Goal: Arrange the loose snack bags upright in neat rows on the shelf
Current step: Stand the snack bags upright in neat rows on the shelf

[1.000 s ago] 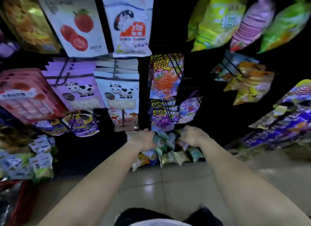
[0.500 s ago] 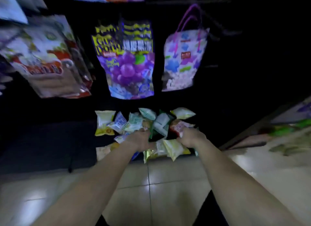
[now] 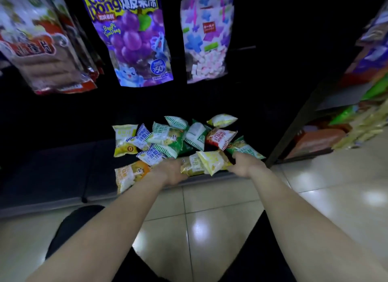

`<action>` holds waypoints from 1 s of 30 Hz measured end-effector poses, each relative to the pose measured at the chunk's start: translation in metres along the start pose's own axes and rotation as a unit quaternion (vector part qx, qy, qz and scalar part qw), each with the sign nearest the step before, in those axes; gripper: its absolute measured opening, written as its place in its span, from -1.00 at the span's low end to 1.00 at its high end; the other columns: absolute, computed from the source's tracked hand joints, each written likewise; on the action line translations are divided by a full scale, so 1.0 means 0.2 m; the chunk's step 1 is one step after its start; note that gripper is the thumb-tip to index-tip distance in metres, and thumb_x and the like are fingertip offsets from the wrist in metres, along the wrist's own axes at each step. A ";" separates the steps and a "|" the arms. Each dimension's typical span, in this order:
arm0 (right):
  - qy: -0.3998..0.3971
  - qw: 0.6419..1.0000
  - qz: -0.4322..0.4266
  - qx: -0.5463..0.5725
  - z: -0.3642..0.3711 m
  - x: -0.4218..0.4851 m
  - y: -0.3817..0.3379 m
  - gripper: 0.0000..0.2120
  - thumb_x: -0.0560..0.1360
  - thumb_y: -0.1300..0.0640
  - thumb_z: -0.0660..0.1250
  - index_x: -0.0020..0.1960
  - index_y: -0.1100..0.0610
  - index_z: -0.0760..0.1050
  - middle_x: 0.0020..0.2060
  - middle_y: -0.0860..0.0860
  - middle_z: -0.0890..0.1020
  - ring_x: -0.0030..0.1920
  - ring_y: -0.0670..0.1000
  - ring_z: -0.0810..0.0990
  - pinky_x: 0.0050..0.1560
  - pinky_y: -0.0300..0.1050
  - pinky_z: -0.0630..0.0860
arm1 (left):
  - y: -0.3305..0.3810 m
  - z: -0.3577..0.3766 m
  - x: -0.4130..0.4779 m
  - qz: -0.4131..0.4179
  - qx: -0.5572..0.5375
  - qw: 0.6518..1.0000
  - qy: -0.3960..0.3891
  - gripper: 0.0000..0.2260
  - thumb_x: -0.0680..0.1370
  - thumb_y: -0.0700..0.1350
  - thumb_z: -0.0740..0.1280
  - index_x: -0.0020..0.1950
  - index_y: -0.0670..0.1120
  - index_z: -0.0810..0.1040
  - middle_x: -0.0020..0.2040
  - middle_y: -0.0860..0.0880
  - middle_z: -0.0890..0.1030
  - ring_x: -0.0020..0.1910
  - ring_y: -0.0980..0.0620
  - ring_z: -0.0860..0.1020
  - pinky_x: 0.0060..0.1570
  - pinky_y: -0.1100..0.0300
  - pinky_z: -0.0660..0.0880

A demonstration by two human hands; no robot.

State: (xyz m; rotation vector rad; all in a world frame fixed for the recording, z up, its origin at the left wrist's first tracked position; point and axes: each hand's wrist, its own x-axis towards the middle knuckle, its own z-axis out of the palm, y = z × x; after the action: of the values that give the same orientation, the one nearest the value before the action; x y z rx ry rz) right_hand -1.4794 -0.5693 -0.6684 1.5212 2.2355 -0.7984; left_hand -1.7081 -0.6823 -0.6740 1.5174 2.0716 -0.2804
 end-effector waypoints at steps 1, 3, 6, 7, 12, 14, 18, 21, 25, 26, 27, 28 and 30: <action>0.010 1.000 0.002 0.000 -0.01 -0.03 0.03 -0.56 0.50 -0.16 0.27 0.28 0.07 0.42 0.18 0.10 0.57 0.12 0.14 0.55 0.14 0.02 0.52 | 0.03 -0.02 -0.02 0.004 0.004 1.000 0.009 -0.42 0.54 0.19 0.28 0.49 -0.04 0.29 0.39 -0.15 0.38 0.33 -0.17 0.41 0.24 -0.03 0.42; 0.034 0.999 0.007 -0.003 -0.03 -0.06 0.07 -0.52 0.51 -0.18 0.28 0.32 0.07 0.42 0.19 0.10 0.57 0.14 0.14 0.55 0.14 -0.02 0.51 | 0.08 -0.06 -0.04 0.017 0.014 0.999 0.029 -0.44 0.55 0.18 0.27 0.46 -0.04 0.30 0.38 -0.13 0.39 0.31 -0.17 0.41 0.22 -0.08 0.44; 0.053 0.999 0.012 -0.006 -0.06 -0.07 0.10 -0.48 0.50 -0.17 0.30 0.35 0.09 0.42 0.15 0.10 0.57 0.12 0.13 0.55 0.12 0.00 0.54 | 0.13 -0.09 -0.03 0.039 0.011 0.997 0.069 -0.44 0.55 0.17 0.26 0.49 -0.02 0.28 0.43 -0.11 0.34 0.37 -0.15 0.37 0.23 -0.09 0.43; 0.054 0.998 0.013 -0.008 -0.07 -0.06 0.10 -0.46 0.48 -0.17 0.30 0.36 0.08 0.42 0.15 0.09 0.56 0.12 0.14 0.55 0.13 0.02 0.54 | 0.14 -0.10 -0.02 0.047 0.012 0.996 0.074 -0.44 0.56 0.17 0.26 0.49 -0.02 0.27 0.44 -0.10 0.34 0.38 -0.15 0.37 0.23 -0.09 0.43; 0.077 0.996 0.021 -0.042 -0.19 0.10 0.10 -0.41 0.48 -0.17 0.31 0.43 0.06 0.35 0.31 0.13 0.48 0.28 0.19 0.47 0.21 0.11 0.49 | 0.12 -0.19 0.20 0.076 0.053 0.992 0.085 -0.44 0.56 0.19 0.25 0.49 -0.01 0.26 0.41 -0.09 0.36 0.35 -0.15 0.38 0.20 -0.08 0.45; 0.090 0.995 0.015 -0.051 -0.24 0.21 0.11 -0.37 0.49 -0.22 0.29 0.46 0.06 0.32 0.33 0.13 0.46 0.31 0.19 0.44 0.23 0.13 0.48 | 0.12 -0.24 0.34 0.084 0.061 0.990 0.100 -0.42 0.57 0.18 0.25 0.52 -0.02 0.22 0.47 -0.09 0.30 0.40 -0.15 0.34 0.23 -0.03 0.41; 0.108 0.992 -0.009 -0.069 -0.23 0.50 0.16 -0.40 0.51 -0.23 0.27 0.46 0.03 0.32 0.34 0.11 0.44 0.32 0.18 0.41 0.21 0.12 0.48 | 0.19 -0.27 0.69 0.107 0.079 0.984 0.114 -0.36 0.57 0.17 0.25 0.57 -0.02 0.13 0.52 -0.10 0.25 0.45 -0.14 0.28 0.27 0.01 0.36; 0.077 0.990 -0.021 -0.114 -0.18 0.77 0.24 -0.40 0.54 -0.20 0.23 0.50 0.03 0.26 0.36 0.10 0.41 0.35 0.18 0.38 0.21 0.08 0.45 | 0.27 -0.22 1.04 0.124 0.077 0.981 0.127 -0.35 0.55 0.15 0.27 0.56 -0.03 0.15 0.48 -0.12 0.30 0.43 -0.15 0.30 0.29 -0.03 0.37; 0.065 0.989 -0.026 -0.133 -0.14 1.14 0.35 -0.34 0.51 -0.22 0.29 0.51 0.04 0.23 0.38 0.11 0.38 0.37 0.19 0.37 0.23 0.09 0.46 | 0.38 -0.13 1.50 0.135 0.078 0.977 0.145 -0.31 0.54 0.14 0.31 0.56 -0.03 0.07 0.46 -0.12 0.27 0.41 -0.16 0.29 0.27 -0.07 0.40; 0.069 0.990 -0.026 -0.123 -0.12 1.22 0.38 -0.35 0.50 -0.20 0.30 0.50 0.04 0.24 0.38 0.11 0.38 0.37 0.19 0.37 0.22 0.09 0.47 | 0.40 -0.11 1.60 0.132 0.071 0.977 0.150 -0.30 0.54 0.12 0.31 0.56 -0.03 0.06 0.47 -0.12 0.26 0.41 -0.17 0.27 0.27 -0.09 0.40; 0.075 0.991 -0.026 -0.107 -0.11 1.29 0.40 -0.38 0.50 -0.18 0.30 0.48 0.03 0.26 0.38 0.10 0.38 0.36 0.18 0.37 0.21 0.08 0.48 | 0.41 -0.10 1.69 0.131 0.064 0.976 0.161 -0.29 0.54 0.11 0.32 0.57 -0.03 0.05 0.46 -0.11 0.26 0.41 -0.17 0.26 0.27 -0.10 0.41; 0.082 0.992 -0.028 -0.091 -0.09 1.35 0.42 -0.41 0.51 -0.16 0.29 0.46 0.03 0.28 0.35 0.09 0.39 0.34 0.17 0.39 0.18 0.07 0.49 | 0.43 -0.09 1.77 0.131 0.059 0.973 0.180 -0.29 0.54 0.11 0.32 0.57 -0.03 0.05 0.45 -0.11 0.26 0.40 -0.17 0.26 0.26 -0.10 0.41; 0.095 0.993 -0.032 -0.067 -0.04 1.45 0.44 -0.44 0.52 -0.17 0.27 0.44 0.02 0.29 0.32 0.08 0.40 0.32 0.16 0.40 0.16 0.07 0.50 | 0.44 -0.07 1.91 0.128 0.055 0.966 0.219 -0.28 0.52 0.10 0.35 0.57 -0.02 0.06 0.44 -0.11 0.28 0.38 -0.18 0.28 0.24 -0.10 0.42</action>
State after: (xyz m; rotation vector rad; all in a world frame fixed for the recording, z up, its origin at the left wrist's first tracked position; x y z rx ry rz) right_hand -1.5080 -0.3238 -0.8457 1.5260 2.4310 -0.5281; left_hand -1.7109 -0.3356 -0.8560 2.0409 2.1735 0.0462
